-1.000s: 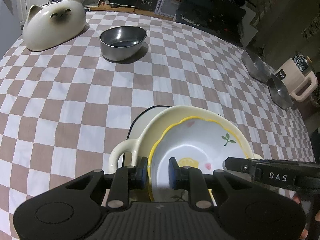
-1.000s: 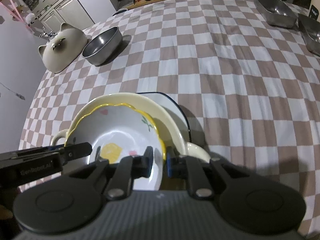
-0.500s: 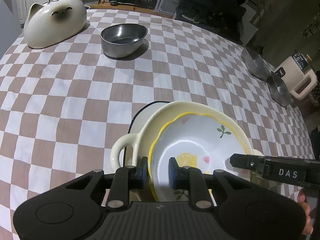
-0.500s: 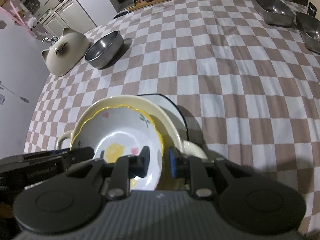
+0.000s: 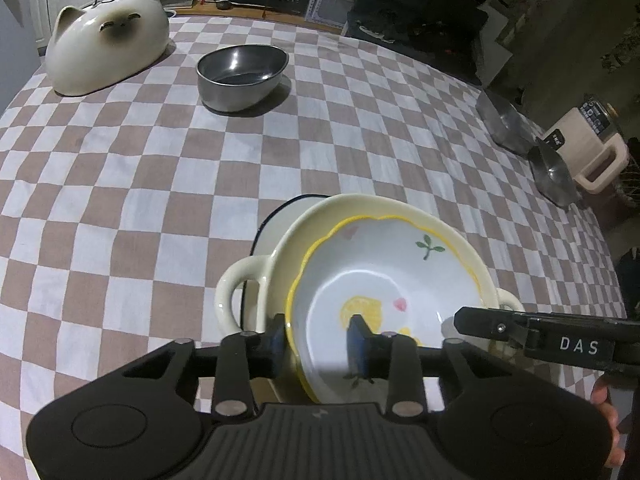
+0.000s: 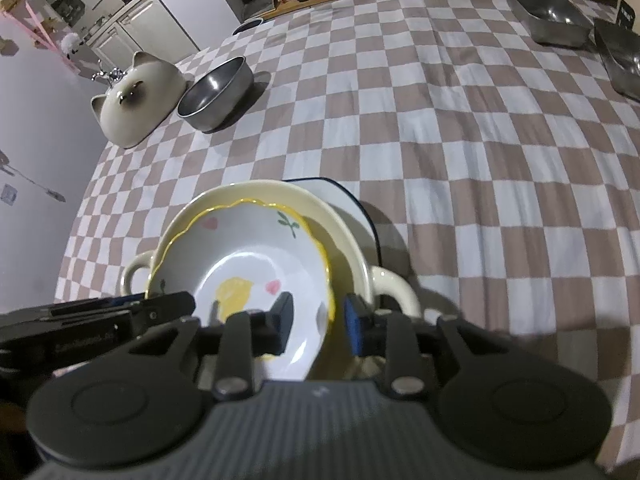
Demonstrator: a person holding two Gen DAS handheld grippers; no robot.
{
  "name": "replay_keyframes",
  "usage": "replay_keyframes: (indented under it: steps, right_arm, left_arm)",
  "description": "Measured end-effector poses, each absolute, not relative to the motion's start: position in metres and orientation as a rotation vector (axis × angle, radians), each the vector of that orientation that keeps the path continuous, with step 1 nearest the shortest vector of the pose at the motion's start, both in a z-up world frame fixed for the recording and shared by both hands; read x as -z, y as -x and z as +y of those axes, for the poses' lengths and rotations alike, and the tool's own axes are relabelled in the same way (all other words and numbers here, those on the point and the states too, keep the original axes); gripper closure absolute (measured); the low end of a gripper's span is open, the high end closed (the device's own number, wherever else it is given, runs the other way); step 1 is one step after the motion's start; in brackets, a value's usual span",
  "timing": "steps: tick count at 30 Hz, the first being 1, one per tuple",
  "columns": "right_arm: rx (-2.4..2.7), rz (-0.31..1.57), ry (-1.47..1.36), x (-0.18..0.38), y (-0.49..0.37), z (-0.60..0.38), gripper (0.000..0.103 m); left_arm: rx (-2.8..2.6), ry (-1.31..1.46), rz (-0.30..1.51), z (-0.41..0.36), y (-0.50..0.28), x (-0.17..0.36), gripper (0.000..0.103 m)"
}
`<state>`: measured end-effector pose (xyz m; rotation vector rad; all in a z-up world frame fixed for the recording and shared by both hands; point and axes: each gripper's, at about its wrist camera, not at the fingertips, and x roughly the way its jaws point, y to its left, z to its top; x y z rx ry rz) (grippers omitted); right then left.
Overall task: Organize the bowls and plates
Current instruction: 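Open both grippers to release the floral bowl inside the cream bowl, then move both grippers toward the stainless steel trays beside the cream kettle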
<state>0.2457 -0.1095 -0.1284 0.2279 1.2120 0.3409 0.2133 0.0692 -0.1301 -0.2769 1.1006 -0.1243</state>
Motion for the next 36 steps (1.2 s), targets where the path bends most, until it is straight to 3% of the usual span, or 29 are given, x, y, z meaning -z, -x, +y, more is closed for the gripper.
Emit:
replay_keyframes:
  steps: [11, 22, 29, 36]
  right_arm:
    - [-0.369, 1.201, -0.291, 0.122, -0.235, -0.123, 0.065]
    - [-0.382, 1.189, -0.301, 0.117, -0.230, -0.128, 0.061]
    - [-0.374, 1.164, -0.283, 0.109, -0.224, -0.129, 0.052]
    - [-0.372, 1.157, -0.285, 0.109, -0.222, -0.136, 0.051]
  left_arm:
    - [0.150, 0.291, 1.097, 0.068, -0.209, 0.127, 0.052]
    - [0.169, 0.291, 1.088, 0.070, -0.202, 0.120, 0.051]
    - [0.171, 0.300, 1.048, 0.072, -0.194, 0.110, 0.034]
    - [0.167, 0.314, 1.035, 0.078, -0.189, 0.107, 0.030]
